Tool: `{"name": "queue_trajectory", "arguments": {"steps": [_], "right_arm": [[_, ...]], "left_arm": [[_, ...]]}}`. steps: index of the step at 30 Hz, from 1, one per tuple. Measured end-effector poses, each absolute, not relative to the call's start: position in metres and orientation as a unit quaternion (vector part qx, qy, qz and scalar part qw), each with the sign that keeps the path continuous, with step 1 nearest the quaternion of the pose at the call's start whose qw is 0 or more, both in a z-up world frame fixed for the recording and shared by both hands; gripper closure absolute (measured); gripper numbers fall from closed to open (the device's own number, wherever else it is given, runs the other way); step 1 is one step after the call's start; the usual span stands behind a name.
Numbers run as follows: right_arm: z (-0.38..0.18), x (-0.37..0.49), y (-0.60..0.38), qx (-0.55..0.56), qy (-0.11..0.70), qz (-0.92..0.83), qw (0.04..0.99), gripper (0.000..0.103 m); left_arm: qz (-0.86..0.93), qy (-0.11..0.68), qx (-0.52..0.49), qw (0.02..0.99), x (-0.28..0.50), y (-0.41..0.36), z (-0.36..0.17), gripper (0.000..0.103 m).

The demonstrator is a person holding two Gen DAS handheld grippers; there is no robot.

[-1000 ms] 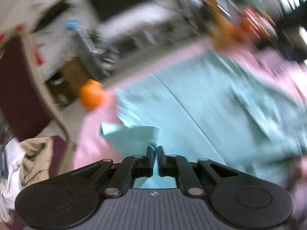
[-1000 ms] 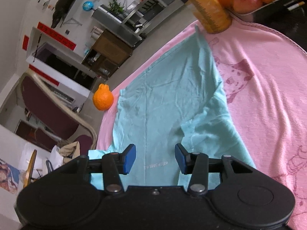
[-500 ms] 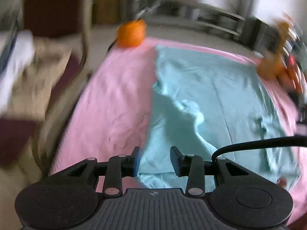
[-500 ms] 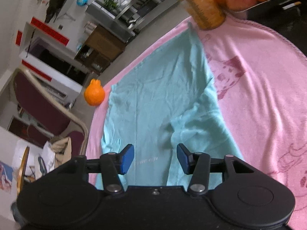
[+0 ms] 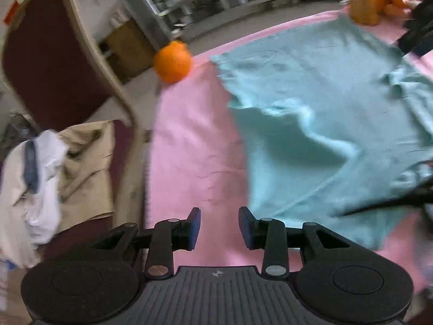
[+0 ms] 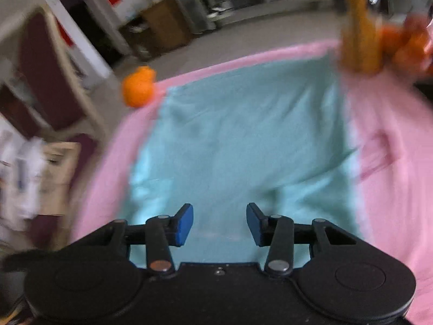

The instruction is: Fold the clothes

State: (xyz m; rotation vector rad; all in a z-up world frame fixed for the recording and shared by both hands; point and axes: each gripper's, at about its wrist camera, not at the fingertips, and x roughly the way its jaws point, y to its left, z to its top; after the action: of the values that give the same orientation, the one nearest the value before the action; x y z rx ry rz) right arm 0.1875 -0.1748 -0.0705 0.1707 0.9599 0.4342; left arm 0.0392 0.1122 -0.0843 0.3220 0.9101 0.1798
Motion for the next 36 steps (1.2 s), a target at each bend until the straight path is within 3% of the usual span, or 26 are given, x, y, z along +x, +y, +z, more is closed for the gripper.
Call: {"name": "queue_trajectory", "arguments": {"steps": [4,9,14,17,24,26,28,36], "right_arm": [[-0.045,0.191,-0.199,0.057,0.451,0.171,0.874,0.059],[-0.071,0.207,-0.187,0.162,0.488,0.252,0.82,0.059],[-0.115,0.229,-0.127,0.181,0.502,0.302,0.79,0.059],[-0.13,0.244,-0.101,0.179,0.498,0.301,0.794,0.061],[-0.138,0.25,-0.077,0.146,0.465,0.294,0.822,0.078],[-0.138,0.247,-0.074,0.136,0.452,0.295,0.831,0.086],[-0.137,0.245,-0.071,0.125,0.44,0.295,0.839,0.1],[-0.138,0.237,-0.057,0.073,0.398,0.292,0.867,0.101]], "left_arm": [[0.088,0.454,0.05,0.885,0.049,0.131,-0.086,0.072],[0.089,0.468,-0.081,0.875,0.061,0.154,-0.087,0.071],[0.113,0.482,-0.035,0.868,0.068,0.144,-0.099,0.07],[0.13,0.491,0.011,0.861,0.068,0.137,-0.105,0.065],[0.131,0.495,0.003,0.859,0.069,0.142,-0.104,0.064],[0.132,0.495,0.0,0.859,0.069,0.144,-0.105,0.064],[0.133,0.496,-0.002,0.858,0.07,0.145,-0.105,0.064],[0.136,0.498,-0.014,0.856,0.07,0.15,-0.106,0.059]]}}
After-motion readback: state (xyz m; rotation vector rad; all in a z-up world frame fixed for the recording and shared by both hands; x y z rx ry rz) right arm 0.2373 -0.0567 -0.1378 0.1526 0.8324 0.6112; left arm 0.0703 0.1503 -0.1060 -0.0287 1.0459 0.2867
